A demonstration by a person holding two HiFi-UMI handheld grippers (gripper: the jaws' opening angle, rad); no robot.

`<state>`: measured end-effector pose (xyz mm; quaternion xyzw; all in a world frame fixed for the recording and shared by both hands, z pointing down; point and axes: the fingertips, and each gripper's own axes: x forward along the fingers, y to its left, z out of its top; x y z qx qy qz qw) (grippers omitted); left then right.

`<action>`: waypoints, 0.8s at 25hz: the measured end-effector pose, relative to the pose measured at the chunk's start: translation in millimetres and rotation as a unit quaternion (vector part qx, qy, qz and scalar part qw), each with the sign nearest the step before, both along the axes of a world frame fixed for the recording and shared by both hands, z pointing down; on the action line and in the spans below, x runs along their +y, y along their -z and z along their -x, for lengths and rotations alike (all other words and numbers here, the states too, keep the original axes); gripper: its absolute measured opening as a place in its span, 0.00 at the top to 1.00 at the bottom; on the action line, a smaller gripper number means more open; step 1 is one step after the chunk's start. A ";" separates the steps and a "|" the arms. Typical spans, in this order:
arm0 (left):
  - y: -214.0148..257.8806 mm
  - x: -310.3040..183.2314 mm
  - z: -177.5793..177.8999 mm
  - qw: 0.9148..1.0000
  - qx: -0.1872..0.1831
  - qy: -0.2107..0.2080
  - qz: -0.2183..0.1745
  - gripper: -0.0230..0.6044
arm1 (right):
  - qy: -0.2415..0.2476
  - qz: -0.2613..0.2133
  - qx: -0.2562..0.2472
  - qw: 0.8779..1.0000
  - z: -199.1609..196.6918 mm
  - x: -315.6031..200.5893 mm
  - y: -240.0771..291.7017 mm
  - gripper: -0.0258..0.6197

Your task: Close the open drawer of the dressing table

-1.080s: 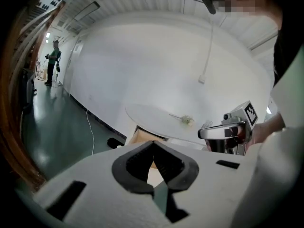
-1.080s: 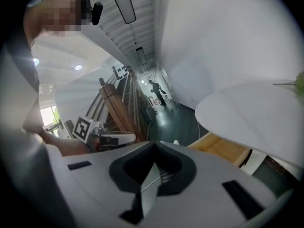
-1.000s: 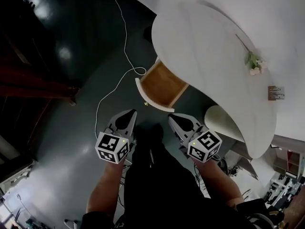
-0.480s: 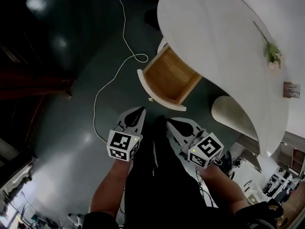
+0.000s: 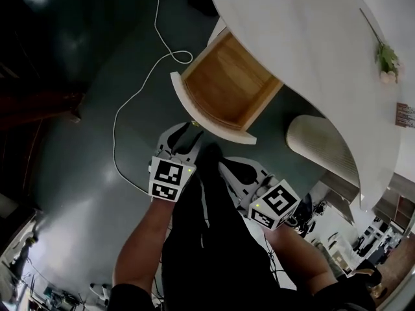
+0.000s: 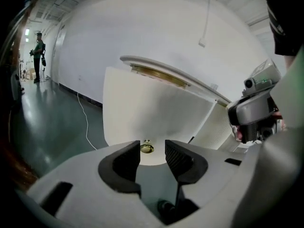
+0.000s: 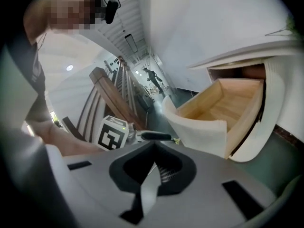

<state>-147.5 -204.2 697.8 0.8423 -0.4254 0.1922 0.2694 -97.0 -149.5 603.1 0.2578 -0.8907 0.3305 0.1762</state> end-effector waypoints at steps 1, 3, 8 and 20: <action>-3.0 -2.7 -0.8 1.000 0.003 0.003 -0.001 0.69 | 0.000 0.002 -0.003 1.000 0.5 2.1 -2.9 0.95; -4.8 -6.9 -3.2 1.000 0.014 0.010 -0.006 0.70 | 0.003 0.006 -0.006 1.000 -0.4 8.2 -8.7 0.95; -7.5 -16.5 -1.5 0.999 0.028 0.021 -0.024 0.73 | -0.003 0.010 0.003 1.000 -10.2 12.4 -39.4 0.95; -2.5 -44.7 -24.3 0.999 0.007 -0.011 -0.052 0.76 | -0.047 -0.001 0.011 0.999 -37.2 -12.1 -71.1 0.95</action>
